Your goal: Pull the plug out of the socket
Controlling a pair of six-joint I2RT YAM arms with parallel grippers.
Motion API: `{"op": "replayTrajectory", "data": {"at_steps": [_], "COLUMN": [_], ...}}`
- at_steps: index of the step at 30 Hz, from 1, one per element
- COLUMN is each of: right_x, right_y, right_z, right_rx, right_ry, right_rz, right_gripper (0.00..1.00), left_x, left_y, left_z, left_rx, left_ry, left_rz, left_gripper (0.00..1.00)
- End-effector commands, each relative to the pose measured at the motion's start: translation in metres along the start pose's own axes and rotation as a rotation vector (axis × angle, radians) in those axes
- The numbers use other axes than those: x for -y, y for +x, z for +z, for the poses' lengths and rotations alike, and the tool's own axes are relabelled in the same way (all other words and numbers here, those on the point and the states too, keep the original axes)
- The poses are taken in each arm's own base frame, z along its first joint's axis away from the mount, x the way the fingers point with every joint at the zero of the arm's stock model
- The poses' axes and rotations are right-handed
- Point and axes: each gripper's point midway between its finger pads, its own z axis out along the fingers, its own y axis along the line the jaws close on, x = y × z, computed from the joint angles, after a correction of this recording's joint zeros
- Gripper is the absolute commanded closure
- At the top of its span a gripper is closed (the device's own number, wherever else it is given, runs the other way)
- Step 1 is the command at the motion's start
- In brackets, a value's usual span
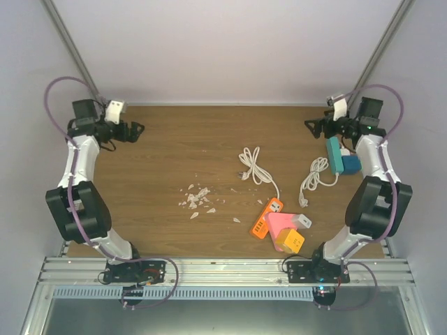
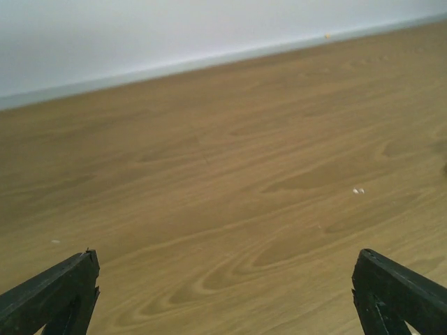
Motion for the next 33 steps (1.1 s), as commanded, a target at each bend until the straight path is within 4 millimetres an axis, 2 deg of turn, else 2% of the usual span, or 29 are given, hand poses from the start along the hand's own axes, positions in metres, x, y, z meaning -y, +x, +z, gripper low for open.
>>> {"op": "replayTrajectory", "data": {"at_steps": [1,5,9,14,21,27,33], "right_x": [-0.023,-0.050,-0.085,-0.127,-0.175,-0.197,-0.196], "right_y": [0.009,0.029,0.051,0.086,0.130,0.169,0.197], "right_z": [0.005,0.015,0.024,0.037,0.047,0.059,0.070], "right_rx": [-0.039,-0.090,-0.158,-0.278,-0.412,-0.518,-0.596], "right_ry": [0.004,-0.033,-0.105,-0.208,-0.341,-0.390,-0.362], "right_rz": [-0.058,-0.101,-0.169,-0.249,-0.328,-0.352,-0.364], "right_gripper": [0.01,0.01,0.00,0.00,0.01,0.12,0.26], "left_x": [0.026,0.062,0.097,0.138,0.176,0.198,0.222], "left_y": [0.000,0.021,0.037,0.048,0.049,0.054,0.072], "left_z": [0.016,0.040,0.055,0.061,0.055,0.051,0.046], "left_rx": [0.025,-0.013,-0.048,-0.063,-0.049,-0.045,-0.067], "left_ry": [-0.016,0.033,0.084,0.172,0.283,0.354,0.425], "left_rz": [0.059,0.081,0.135,0.226,0.319,0.362,0.428], "left_gripper": [0.01,0.01,0.01,0.01,0.01,0.01,0.01]}}
